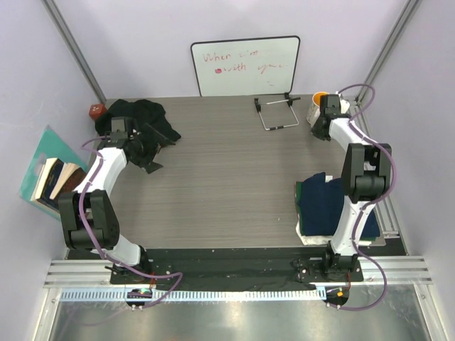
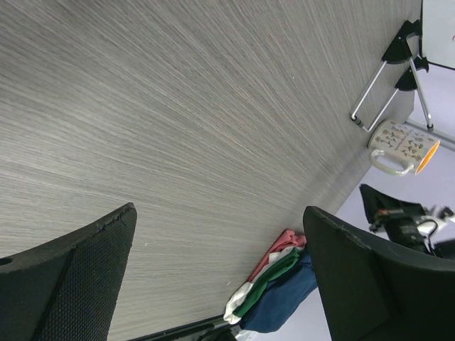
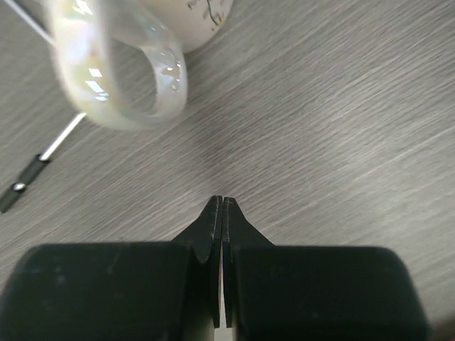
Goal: Fold and stack the t-shirts
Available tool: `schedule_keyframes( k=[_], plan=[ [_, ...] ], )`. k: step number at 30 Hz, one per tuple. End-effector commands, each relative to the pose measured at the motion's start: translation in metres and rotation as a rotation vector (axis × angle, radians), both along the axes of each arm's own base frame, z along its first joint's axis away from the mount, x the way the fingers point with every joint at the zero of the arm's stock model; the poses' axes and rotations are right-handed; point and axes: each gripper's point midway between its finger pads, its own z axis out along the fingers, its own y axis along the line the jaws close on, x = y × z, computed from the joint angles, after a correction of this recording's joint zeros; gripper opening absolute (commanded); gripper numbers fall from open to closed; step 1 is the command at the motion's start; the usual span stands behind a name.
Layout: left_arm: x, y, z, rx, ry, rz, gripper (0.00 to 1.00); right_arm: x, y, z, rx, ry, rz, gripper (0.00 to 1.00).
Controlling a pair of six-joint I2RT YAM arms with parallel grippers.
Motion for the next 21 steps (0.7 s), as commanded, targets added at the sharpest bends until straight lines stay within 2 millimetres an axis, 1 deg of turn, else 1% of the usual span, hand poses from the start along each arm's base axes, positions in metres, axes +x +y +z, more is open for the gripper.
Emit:
schedule_keyframes(
  k=[1,4,5,7,8,10,11,12,13,14,15,16,21],
  plan=[
    [0.011,-0.004,0.022,-0.008,-0.076,-0.035,1.00,0.027,0.000,0.007,0.007,-0.070,-0.021,0.01],
    [0.012,-0.005,0.024,-0.007,-0.084,-0.038,1.00,0.043,0.002,-0.001,0.002,-0.071,0.011,0.01],
    [0.013,-0.004,0.024,-0.005,-0.086,-0.040,1.00,0.053,0.002,-0.002,0.002,-0.078,0.019,0.01],
    [0.013,-0.005,0.025,-0.007,-0.086,-0.040,1.00,0.060,0.001,-0.005,-0.010,-0.076,0.021,0.01],
    [0.013,-0.005,0.025,-0.007,-0.086,-0.040,1.00,0.067,0.000,-0.006,-0.016,-0.077,0.017,0.01],
    [0.013,-0.004,0.026,-0.004,-0.089,-0.038,1.00,0.073,-0.002,-0.007,-0.019,-0.079,0.012,0.01],
    [0.012,-0.004,0.026,-0.002,-0.088,-0.036,1.00,0.079,-0.001,-0.002,-0.016,-0.091,0.015,0.01],
    [0.012,-0.004,0.025,-0.001,-0.087,-0.037,1.00,0.082,-0.001,-0.010,-0.016,-0.078,0.019,0.01],
    [0.011,-0.003,0.026,0.002,-0.088,-0.036,1.00,0.084,-0.001,-0.012,-0.014,-0.077,0.018,0.01],
    [0.011,-0.003,0.026,0.004,-0.088,-0.035,1.00,0.088,-0.001,-0.009,-0.014,-0.087,0.017,0.01],
    [0.011,-0.003,0.027,0.007,-0.089,-0.037,1.00,0.090,-0.001,-0.016,-0.015,-0.076,0.014,0.01],
    [0.010,-0.002,0.027,0.009,-0.087,-0.035,1.00,0.094,-0.002,-0.013,-0.016,-0.088,0.015,0.01],
    [0.009,0.000,0.029,0.027,-0.085,-0.033,1.00,0.111,-0.005,-0.017,-0.035,-0.101,0.022,0.01]
  ],
)
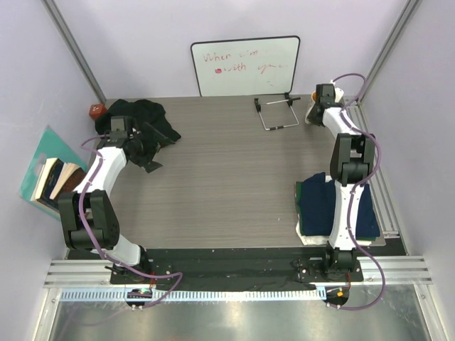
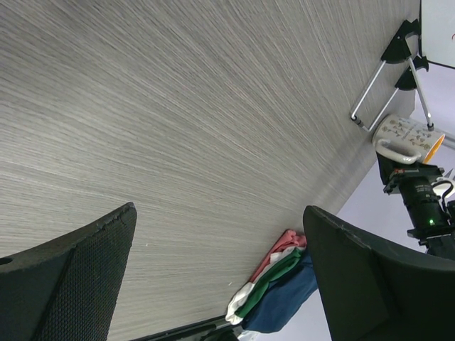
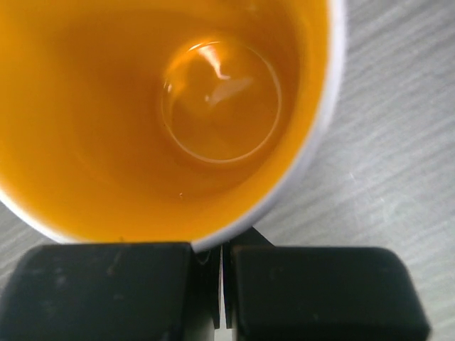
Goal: Fold and stack the t-shirts
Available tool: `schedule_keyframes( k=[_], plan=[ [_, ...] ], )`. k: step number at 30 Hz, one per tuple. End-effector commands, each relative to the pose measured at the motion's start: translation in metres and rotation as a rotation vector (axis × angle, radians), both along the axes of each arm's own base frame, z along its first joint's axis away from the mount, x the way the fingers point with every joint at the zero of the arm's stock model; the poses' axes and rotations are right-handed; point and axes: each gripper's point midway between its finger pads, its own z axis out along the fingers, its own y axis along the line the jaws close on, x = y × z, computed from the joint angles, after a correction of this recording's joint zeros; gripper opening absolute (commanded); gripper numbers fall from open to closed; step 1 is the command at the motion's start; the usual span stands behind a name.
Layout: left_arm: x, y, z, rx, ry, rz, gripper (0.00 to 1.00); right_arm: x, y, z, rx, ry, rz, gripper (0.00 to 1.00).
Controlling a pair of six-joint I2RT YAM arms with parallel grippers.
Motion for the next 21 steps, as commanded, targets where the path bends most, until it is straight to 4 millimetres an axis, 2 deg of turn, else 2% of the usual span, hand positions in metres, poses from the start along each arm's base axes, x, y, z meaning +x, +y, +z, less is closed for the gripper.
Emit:
schedule_keyframes(
  k=[1,7,8,10,12,14,17,18,19,21],
  plan=[
    [0.006,0.000,0.024,0.020,-0.068,-0.028,1.00,0.027,-0.005,0.015,-0.034,-0.064,-0.003,0.01],
    [0.004,0.002,0.026,0.034,-0.065,-0.027,1.00,0.044,-0.011,0.010,-0.034,-0.081,-0.014,0.01],
    [0.004,0.002,0.027,0.038,-0.066,-0.027,1.00,0.045,-0.011,0.001,-0.034,-0.070,-0.011,0.01],
    [0.002,0.003,0.027,0.045,-0.064,-0.028,1.00,0.048,-0.013,0.000,-0.037,-0.076,-0.016,0.01],
    [0.001,0.004,0.028,0.050,-0.061,-0.026,1.00,0.050,-0.013,-0.008,-0.034,-0.068,-0.015,0.01],
    [0.000,0.006,0.027,0.055,-0.060,-0.024,1.00,0.053,-0.008,-0.007,-0.012,-0.077,0.002,0.01],
    [0.000,0.006,0.028,0.059,-0.060,-0.029,1.00,0.051,0.002,-0.007,0.038,-0.080,0.016,0.10],
    [-0.001,0.006,0.026,0.062,-0.052,-0.029,1.00,0.051,0.007,0.005,0.060,-0.100,0.033,0.32],
    [-0.001,0.009,0.026,0.074,-0.044,-0.019,1.00,0.041,0.012,-0.003,0.080,-0.075,0.037,0.34],
    [-0.002,0.019,0.022,0.125,-0.030,0.007,1.00,0.035,0.024,0.000,0.102,-0.084,0.056,0.33]
  ],
)
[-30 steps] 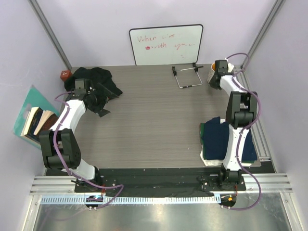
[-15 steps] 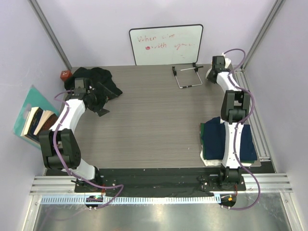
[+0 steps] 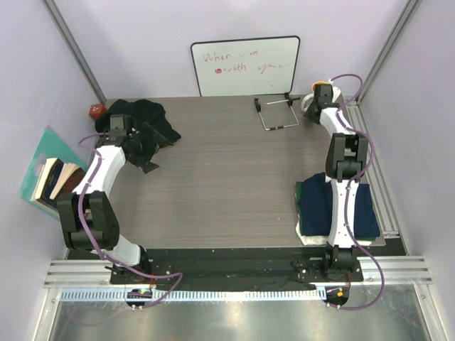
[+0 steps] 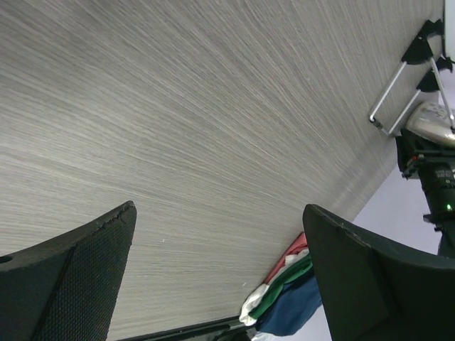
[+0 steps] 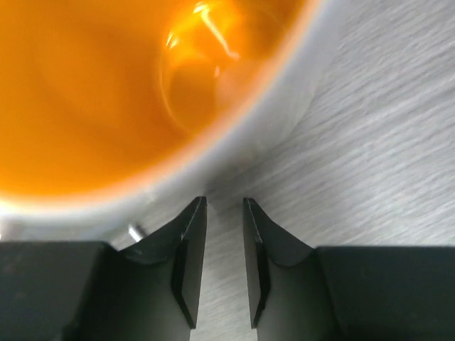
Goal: Fold and stack the t-shirts
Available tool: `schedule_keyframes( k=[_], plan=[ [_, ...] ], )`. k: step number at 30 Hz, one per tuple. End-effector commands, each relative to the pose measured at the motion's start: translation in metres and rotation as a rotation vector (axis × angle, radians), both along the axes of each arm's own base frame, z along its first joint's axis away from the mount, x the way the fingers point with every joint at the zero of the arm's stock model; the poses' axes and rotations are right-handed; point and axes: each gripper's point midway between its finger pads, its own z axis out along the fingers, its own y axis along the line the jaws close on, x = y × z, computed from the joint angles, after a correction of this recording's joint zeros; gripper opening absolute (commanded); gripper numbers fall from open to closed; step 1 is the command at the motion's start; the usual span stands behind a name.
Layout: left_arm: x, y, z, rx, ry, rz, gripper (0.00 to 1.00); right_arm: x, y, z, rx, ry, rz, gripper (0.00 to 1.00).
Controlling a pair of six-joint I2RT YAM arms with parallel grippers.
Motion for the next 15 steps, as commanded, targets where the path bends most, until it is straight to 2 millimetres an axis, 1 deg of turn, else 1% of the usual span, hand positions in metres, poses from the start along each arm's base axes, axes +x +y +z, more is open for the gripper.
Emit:
schedule_keyframes(
  k=[1,2,3,4,6,7,9,10,11,12,13,14,15],
  plan=[
    [0.004,0.016,0.023,0.093,-0.060,0.027,1.00,-0.021,0.024,0.028,0.071,-0.034,0.050,0.34],
    [0.006,0.024,0.023,0.134,-0.072,0.053,1.00,-0.028,0.032,0.029,0.073,-0.030,0.066,0.35],
    [0.010,0.030,0.027,0.155,-0.096,0.072,1.00,-0.034,0.036,0.033,0.079,-0.031,0.083,0.41],
    [0.014,0.037,0.034,0.176,-0.120,0.092,1.00,-0.047,0.037,0.039,0.080,-0.025,0.090,0.43],
    [0.019,0.062,0.043,0.250,-0.135,0.160,1.00,-0.061,0.065,0.046,0.082,-0.021,0.157,0.43],
    [0.027,0.073,0.060,0.278,-0.169,0.189,1.00,-0.074,0.070,0.051,0.094,-0.015,0.176,0.43],
    [0.033,0.097,0.068,0.329,-0.163,0.234,1.00,-0.085,0.077,0.052,0.127,-0.010,0.177,0.43],
    [0.043,0.104,0.091,0.338,-0.211,0.248,1.00,-0.096,0.081,0.045,0.144,0.012,0.188,0.43],
    [0.051,0.112,0.090,0.351,-0.199,0.257,1.00,-0.101,0.083,0.051,0.150,0.006,0.191,0.43],
    [0.052,0.126,0.096,0.383,-0.188,0.287,1.00,-0.111,0.088,0.043,0.158,0.030,0.196,0.43],
    [0.064,0.133,0.120,0.391,-0.243,0.300,1.00,-0.116,0.089,0.041,0.160,0.043,0.196,0.43],
    [0.069,0.141,0.130,0.395,-0.262,0.316,1.00,-0.120,0.092,0.048,0.161,0.034,0.200,0.43],
    [0.077,0.146,0.130,0.402,-0.263,0.323,1.00,-0.125,0.095,0.047,0.164,0.040,0.205,0.43]
  ],
)
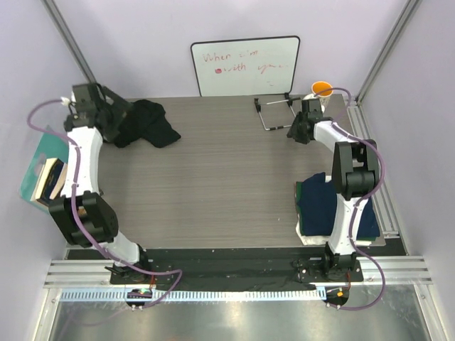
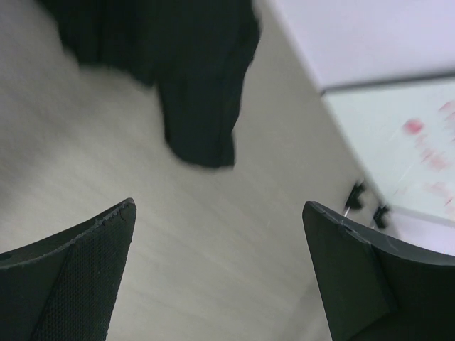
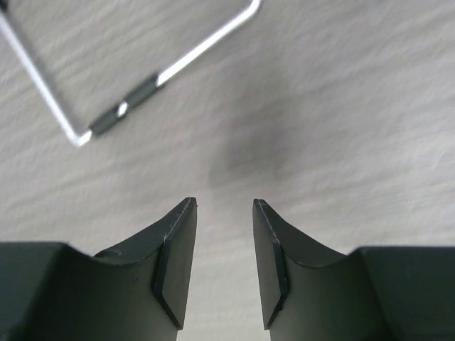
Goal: Fold and stack the t-shirts
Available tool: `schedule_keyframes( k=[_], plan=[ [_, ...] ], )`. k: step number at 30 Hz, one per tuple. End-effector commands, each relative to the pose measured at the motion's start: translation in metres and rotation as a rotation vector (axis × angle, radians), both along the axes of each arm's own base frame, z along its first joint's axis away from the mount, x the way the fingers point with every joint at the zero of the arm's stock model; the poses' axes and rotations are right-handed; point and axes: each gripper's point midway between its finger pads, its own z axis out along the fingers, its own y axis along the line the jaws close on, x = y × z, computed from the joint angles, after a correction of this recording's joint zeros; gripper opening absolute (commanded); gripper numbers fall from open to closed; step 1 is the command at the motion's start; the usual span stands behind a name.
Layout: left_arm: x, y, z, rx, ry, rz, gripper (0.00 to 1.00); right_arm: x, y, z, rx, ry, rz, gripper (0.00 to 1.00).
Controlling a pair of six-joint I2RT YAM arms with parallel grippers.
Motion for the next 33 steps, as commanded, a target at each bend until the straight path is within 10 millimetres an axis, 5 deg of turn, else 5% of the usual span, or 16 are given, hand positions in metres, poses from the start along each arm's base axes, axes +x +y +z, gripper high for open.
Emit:
schedule_keyframes(
  k=[1,6,12,20,24,33],
  plan=[
    [0.029,0.045,0.054,0.113,-0.102,0.084,1.00,-0.015,0.018,0.029,0.068,-0.049,0.035,0.43],
    [0.060,0.074,0.078,0.139,-0.162,0.133,1.00,-0.024,0.022,0.057,0.080,-0.098,0.048,0.43],
    [0.068,0.108,0.084,0.238,-0.155,0.198,1.00,-0.044,0.019,0.081,0.086,-0.132,0.033,0.42],
    [0.114,0.129,0.045,0.247,-0.179,0.190,1.00,-0.094,0.027,0.061,0.170,-0.041,0.025,0.41],
    [0.137,0.142,0.030,0.244,-0.228,0.251,1.00,-0.093,0.020,0.085,0.132,-0.138,0.009,0.41],
    [0.167,0.163,-0.015,0.253,-0.226,0.364,0.99,-0.088,0.025,0.090,0.142,-0.107,0.060,0.43]
  ],
)
